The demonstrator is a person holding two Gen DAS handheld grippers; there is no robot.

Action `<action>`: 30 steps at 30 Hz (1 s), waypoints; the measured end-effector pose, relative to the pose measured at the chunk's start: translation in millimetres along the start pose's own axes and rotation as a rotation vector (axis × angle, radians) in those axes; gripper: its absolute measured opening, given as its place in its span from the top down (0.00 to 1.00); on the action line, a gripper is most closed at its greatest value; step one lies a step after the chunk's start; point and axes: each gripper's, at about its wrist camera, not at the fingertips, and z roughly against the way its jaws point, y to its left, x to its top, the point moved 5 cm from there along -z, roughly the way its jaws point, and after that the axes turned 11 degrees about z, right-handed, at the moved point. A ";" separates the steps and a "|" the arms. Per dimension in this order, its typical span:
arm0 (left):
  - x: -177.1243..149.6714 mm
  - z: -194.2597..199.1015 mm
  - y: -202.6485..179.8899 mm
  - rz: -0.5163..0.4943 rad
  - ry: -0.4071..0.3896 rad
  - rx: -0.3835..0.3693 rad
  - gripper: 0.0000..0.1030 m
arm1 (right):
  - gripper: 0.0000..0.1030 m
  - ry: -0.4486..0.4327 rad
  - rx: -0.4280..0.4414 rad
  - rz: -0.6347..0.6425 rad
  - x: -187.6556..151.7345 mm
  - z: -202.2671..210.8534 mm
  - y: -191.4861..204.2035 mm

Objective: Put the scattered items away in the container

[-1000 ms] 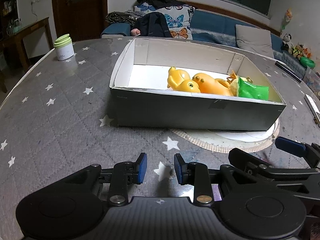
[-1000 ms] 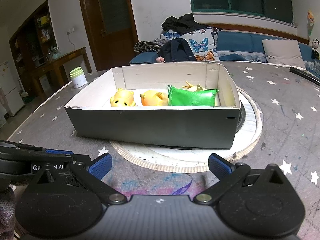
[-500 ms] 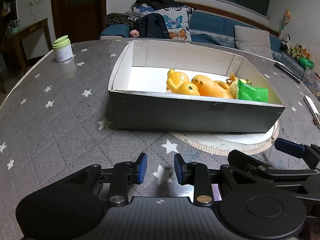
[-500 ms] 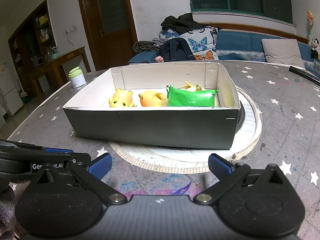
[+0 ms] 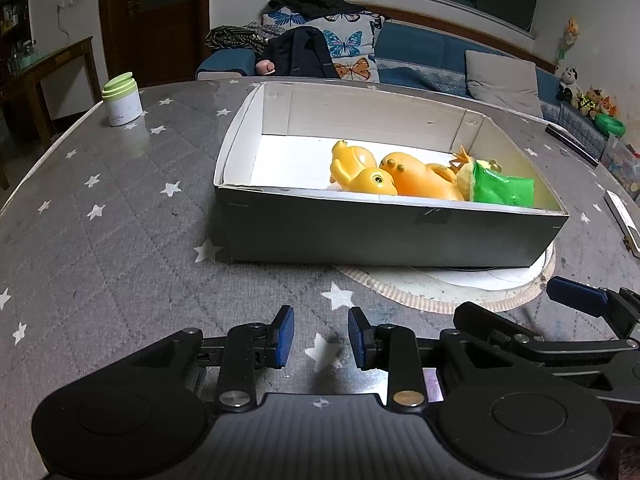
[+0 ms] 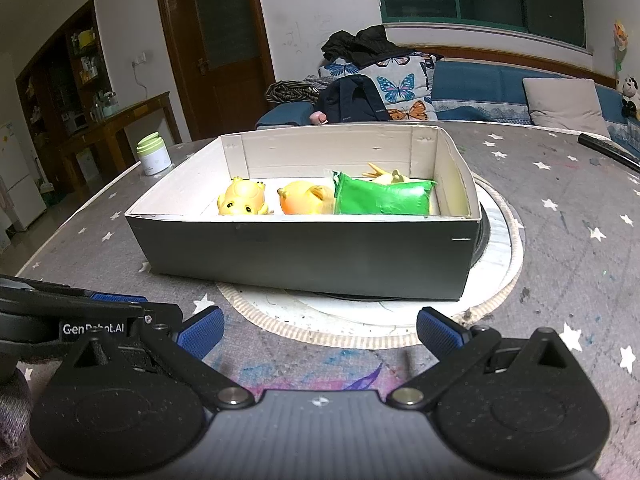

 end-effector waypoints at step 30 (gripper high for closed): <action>10.3 -2.4 -9.7 -0.041 -0.022 0.020 0.70 | 0.00 0.020 -0.042 0.012 5.6 -2.2 -7.0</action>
